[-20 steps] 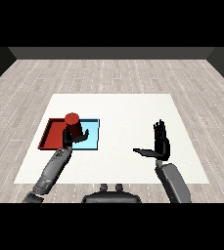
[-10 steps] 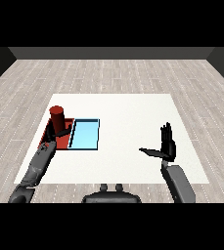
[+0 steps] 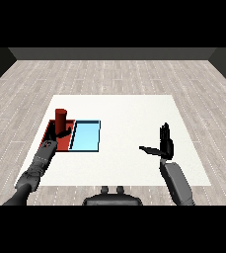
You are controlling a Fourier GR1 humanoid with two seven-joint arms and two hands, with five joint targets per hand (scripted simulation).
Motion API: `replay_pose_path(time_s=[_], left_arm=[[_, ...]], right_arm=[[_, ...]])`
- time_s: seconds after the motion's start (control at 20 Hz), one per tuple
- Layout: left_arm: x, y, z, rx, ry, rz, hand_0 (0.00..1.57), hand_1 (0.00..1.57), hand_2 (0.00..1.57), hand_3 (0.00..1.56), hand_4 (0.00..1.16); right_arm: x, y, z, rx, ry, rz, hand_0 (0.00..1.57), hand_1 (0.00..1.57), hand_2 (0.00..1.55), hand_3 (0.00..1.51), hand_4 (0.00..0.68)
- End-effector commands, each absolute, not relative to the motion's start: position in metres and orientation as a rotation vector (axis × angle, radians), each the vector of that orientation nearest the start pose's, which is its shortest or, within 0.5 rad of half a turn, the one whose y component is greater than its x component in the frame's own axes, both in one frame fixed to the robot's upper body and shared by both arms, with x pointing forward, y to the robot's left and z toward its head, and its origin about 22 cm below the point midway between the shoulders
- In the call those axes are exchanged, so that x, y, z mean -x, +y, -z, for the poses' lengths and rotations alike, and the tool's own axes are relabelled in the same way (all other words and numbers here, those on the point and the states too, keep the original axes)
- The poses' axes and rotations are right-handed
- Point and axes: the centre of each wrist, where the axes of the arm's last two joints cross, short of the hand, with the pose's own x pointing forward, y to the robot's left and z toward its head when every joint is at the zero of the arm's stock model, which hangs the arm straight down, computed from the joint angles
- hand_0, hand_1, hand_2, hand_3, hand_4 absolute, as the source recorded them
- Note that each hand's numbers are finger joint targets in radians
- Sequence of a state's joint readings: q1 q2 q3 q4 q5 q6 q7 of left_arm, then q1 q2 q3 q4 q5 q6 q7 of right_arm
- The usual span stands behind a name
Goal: Pick the red can and put it in the red box
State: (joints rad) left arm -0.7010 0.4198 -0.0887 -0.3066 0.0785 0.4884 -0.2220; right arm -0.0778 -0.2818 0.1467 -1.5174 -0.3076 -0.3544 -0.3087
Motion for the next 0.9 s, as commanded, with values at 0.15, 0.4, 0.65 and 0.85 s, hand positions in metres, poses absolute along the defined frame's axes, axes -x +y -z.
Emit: replay_pose_path(time_s=[0.15, 0.4, 0.65, 0.85], left_arm=[[-0.338, 0.353, 0.067, -0.876, -0.968, 0.107, 0.59, 0.59, 0.63, 0.41, 0.78], [-0.328, 0.363, 0.073, -0.893, -0.895, -0.058, 1.11, 1.11, 1.05, 0.0, 0.66], [-0.322, 0.385, 0.066, -0.769, -0.806, 0.007, 0.0, 0.0, 0.0, 0.0, 0.0], [-0.344, 0.376, 0.047, -0.805, -0.824, 0.017, 0.0, 0.0, 0.0, 0.0, 0.0]], right_arm=[[-0.272, -0.254, -0.008, 0.184, -1.846, 0.146, 0.0, 0.0, 0.0, 0.0, 0.0], [-0.283, -0.244, -0.005, 0.155, -1.859, 0.161, 0.0, 0.0, 0.0, 0.0, 0.0], [-0.281, -0.267, -0.008, 0.174, -1.872, 0.189, 0.0, 0.0, 0.0, 0.0, 0.0], [-0.272, -0.259, 0.001, 0.172, -1.877, 0.191, 0.0, 0.0, 0.0, 0.0, 0.0]])
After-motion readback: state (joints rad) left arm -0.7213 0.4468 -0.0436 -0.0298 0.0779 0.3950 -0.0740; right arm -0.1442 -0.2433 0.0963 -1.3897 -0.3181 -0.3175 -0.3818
